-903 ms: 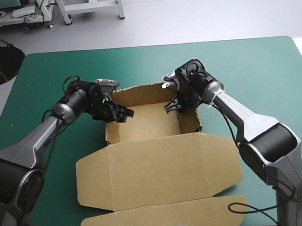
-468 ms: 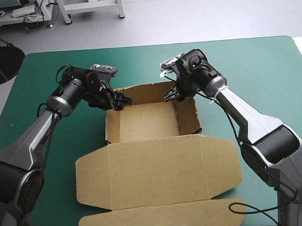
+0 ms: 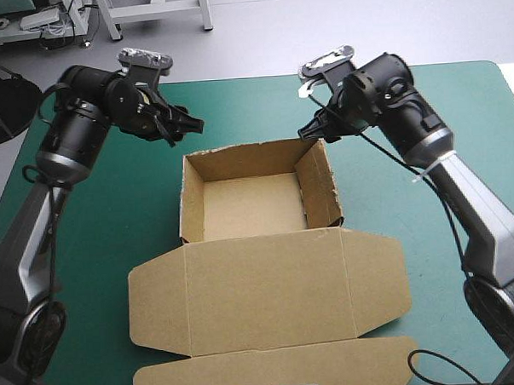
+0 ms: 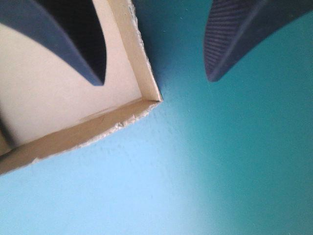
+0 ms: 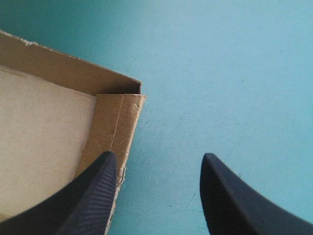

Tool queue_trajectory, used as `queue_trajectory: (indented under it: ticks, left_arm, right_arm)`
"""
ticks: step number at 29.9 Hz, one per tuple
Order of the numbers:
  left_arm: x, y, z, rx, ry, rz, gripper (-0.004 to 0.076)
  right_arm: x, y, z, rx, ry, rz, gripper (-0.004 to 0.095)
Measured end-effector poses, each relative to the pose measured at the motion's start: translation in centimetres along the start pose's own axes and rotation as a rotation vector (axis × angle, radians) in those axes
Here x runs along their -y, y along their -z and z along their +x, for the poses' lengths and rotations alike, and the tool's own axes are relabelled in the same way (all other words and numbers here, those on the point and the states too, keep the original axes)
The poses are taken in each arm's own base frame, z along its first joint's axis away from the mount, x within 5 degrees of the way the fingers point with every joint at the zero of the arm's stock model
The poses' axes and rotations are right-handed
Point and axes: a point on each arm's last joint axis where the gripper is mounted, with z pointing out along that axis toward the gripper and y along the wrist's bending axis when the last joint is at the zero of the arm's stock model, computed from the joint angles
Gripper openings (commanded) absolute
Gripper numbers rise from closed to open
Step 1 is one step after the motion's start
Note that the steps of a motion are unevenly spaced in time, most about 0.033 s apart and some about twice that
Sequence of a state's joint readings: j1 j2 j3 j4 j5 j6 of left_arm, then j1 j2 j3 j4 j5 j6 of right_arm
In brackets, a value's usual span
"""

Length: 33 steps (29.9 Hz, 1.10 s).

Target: Fold the box

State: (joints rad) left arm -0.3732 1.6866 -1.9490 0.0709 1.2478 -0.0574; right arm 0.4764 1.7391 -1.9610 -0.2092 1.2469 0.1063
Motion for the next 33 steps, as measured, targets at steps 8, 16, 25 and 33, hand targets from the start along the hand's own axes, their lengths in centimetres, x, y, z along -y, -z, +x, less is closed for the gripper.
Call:
queue_trajectory:
  ticks: [8,16,25,33]
  left_arm:
    - [-0.9,12.6,2.2,0.271,-0.012,0.004,-0.0009]
    - [-1.6,18.1,9.5,0.317,-0.024,0.004,-0.0009]
    - [-1.9,17.0,20.2,0.214,-0.005,0.004,-0.0009]
    - [-2.0,14.8,27.2,0.159,0.041,0.007,-0.0009]
  right_arm:
    - [3.6,3.6,0.4,0.065,-0.159,-0.052,0.0487]
    - [2.9,1.0,0.2,0.004,-0.203,-0.155,0.0487]
    - [1.2,-6.3,0.6,-0.168,-0.234,-0.236,0.0487]
    - [0.3,-11.3,4.4,-0.368,-0.187,-0.240,0.0487]
